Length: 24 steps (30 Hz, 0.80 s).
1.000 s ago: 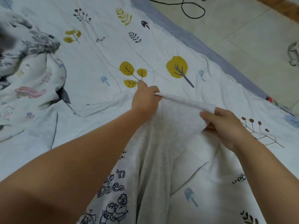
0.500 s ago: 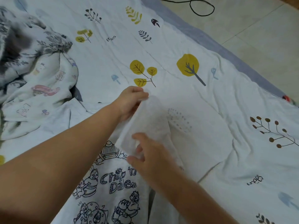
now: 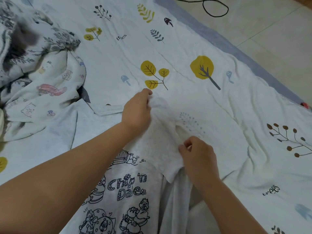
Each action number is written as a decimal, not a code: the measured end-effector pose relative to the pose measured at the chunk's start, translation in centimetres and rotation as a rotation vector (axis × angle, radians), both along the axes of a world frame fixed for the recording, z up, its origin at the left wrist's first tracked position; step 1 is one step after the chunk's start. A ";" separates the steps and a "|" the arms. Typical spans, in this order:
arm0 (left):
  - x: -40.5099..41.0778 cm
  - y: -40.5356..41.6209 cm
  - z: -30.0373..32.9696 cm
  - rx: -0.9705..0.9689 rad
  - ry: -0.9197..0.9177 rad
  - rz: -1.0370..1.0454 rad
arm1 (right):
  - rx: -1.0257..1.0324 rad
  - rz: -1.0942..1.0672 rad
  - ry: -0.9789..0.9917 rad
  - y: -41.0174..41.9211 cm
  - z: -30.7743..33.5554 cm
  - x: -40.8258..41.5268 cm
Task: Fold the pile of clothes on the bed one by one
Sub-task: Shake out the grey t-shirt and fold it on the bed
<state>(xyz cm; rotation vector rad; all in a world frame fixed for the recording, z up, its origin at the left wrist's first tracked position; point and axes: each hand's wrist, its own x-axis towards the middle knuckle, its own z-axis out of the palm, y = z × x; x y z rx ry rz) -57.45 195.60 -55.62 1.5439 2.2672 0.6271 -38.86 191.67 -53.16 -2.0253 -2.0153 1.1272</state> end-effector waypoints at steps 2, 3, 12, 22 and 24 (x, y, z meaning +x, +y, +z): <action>-0.1 0.0 -1.0 0.007 0.142 -0.104 | -0.048 0.011 -0.025 0.0 0.0 0.0; -0.3 0.2 -1.3 0.004 0.200 -0.174 | -0.095 0.020 -0.022 -0.1 -0.1 0.0; 0.6 4.0 1.3 -0.101 0.276 -0.334 | -0.080 -0.026 -0.030 1.5 0.2 1.4; 7.5 6.5 1.3 -0.049 0.128 -0.188 | 0.036 -0.097 -0.316 6.0 0.4 6.2; 7.9 5.0 0.4 -0.023 0.283 -0.193 | 0.211 -0.014 -0.361 5.7 -0.3 5.6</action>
